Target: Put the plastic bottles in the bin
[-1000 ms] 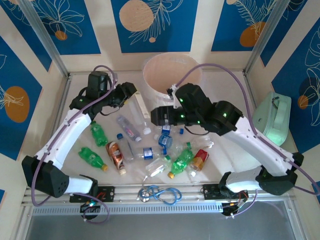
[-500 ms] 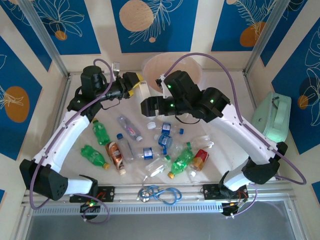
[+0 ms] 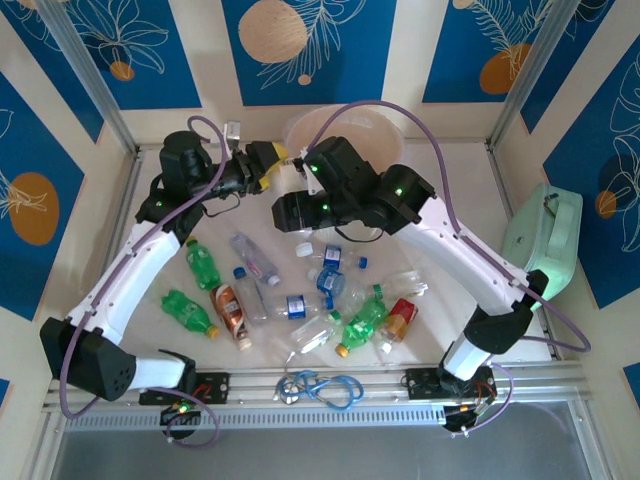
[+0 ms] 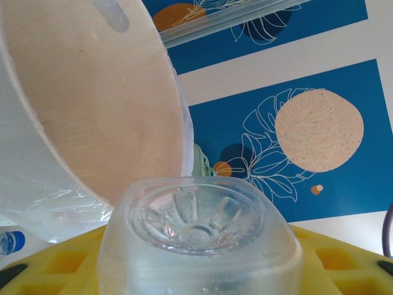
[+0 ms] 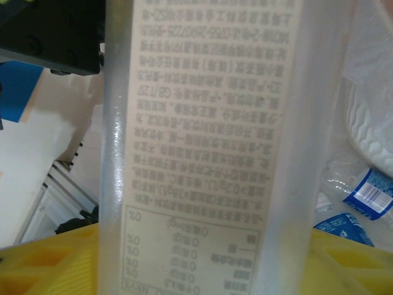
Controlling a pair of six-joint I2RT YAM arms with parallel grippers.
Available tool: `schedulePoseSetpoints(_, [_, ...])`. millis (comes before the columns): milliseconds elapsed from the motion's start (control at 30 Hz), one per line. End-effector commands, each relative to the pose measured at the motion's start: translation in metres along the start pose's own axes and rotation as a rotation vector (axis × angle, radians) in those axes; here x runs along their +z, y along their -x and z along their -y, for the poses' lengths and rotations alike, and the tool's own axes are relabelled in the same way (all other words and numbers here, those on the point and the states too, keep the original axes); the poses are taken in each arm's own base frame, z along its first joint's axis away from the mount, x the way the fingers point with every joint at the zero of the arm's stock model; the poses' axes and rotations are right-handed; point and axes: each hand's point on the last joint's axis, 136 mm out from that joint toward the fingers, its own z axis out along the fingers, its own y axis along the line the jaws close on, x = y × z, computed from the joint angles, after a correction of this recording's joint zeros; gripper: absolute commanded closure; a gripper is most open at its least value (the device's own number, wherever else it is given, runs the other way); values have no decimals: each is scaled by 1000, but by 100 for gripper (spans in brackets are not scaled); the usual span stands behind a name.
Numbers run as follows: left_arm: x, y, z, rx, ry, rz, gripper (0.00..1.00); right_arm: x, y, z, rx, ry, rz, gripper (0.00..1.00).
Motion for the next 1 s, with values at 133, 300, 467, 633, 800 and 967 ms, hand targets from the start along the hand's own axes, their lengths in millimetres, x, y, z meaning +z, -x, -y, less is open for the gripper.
schedulePoseSetpoints(133, [-4,-10,19,26,-55,-27,44,-2,-1,4,-37,-59,2,46])
schedulePoseSetpoints(300, [-7,-8,19,38,-52,-2,22,-7,0,4,-40,-58,13,53])
schedulePoseSetpoints(467, [-19,2,24,121,4,53,0,-21,13,10,-40,-89,70,54])
schedulePoseSetpoints(633, [-49,19,23,252,141,209,0,-43,48,30,9,-123,178,54])
schedulePoseSetpoints(800, [-60,16,-6,263,273,235,0,-57,88,68,82,-175,274,55])
schedulePoseSetpoints(967, [-65,8,-23,252,317,224,0,-49,115,102,110,-221,294,55])
